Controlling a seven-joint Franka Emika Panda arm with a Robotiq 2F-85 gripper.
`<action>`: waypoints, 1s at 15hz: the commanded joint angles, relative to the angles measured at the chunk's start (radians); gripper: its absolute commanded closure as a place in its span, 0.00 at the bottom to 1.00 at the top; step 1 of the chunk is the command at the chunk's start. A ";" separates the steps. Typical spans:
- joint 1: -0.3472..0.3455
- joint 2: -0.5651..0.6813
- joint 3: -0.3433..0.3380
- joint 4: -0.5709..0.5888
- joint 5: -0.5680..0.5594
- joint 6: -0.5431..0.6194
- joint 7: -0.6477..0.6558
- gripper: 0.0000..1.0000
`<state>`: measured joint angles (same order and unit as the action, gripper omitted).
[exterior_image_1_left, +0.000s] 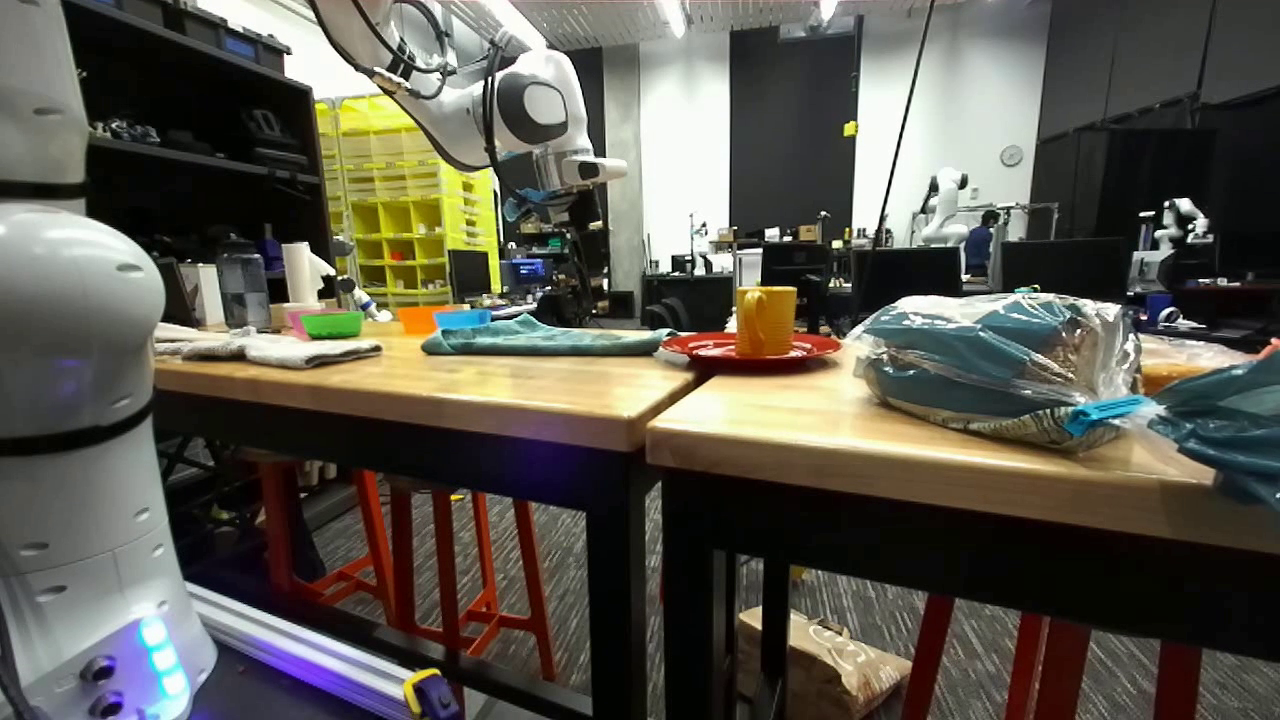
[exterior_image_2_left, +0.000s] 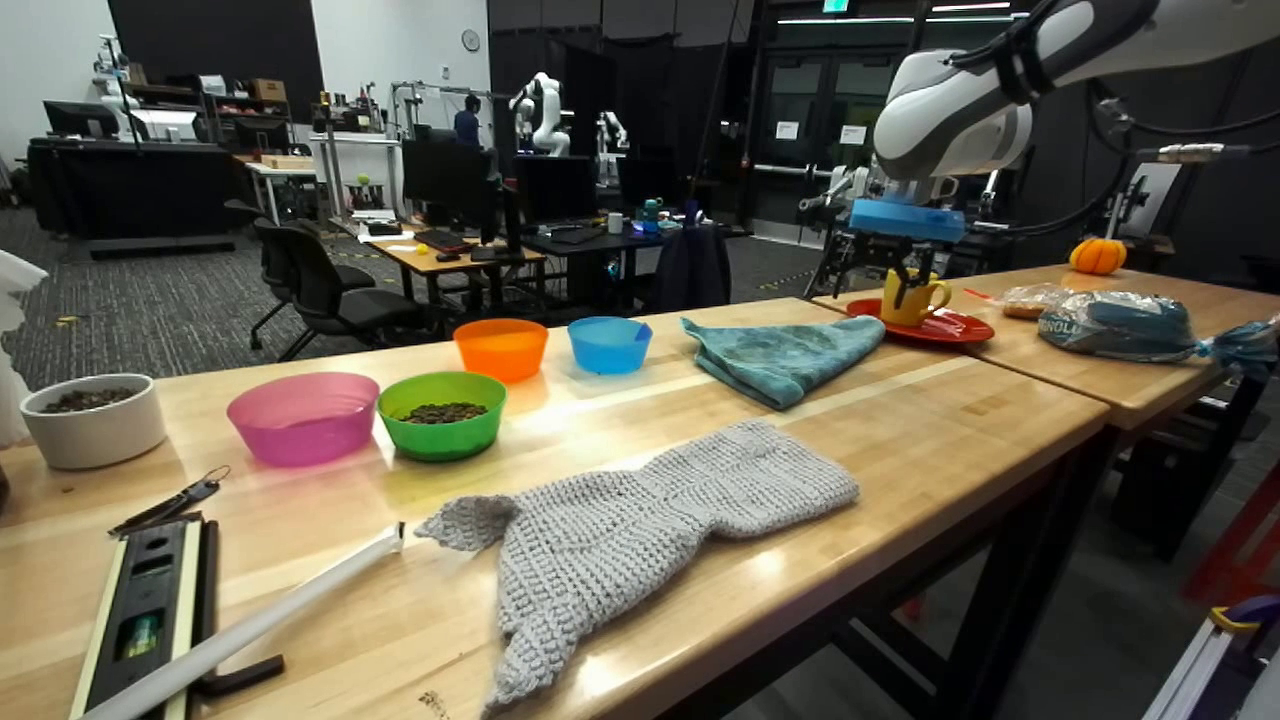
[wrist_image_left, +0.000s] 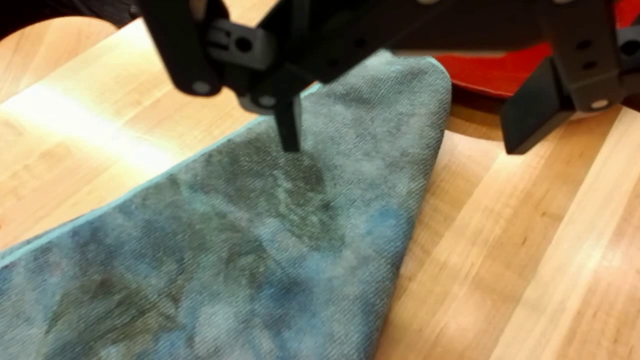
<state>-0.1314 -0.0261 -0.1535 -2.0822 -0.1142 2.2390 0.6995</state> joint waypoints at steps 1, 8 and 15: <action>-0.012 0.031 0.002 0.037 0.010 -0.015 0.019 0.00; -0.024 0.159 -0.027 0.165 0.008 -0.056 0.136 0.00; -0.028 0.274 -0.066 0.275 0.052 -0.127 0.182 0.00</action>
<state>-0.1575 0.2022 -0.2085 -1.8694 -0.0853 2.1586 0.8551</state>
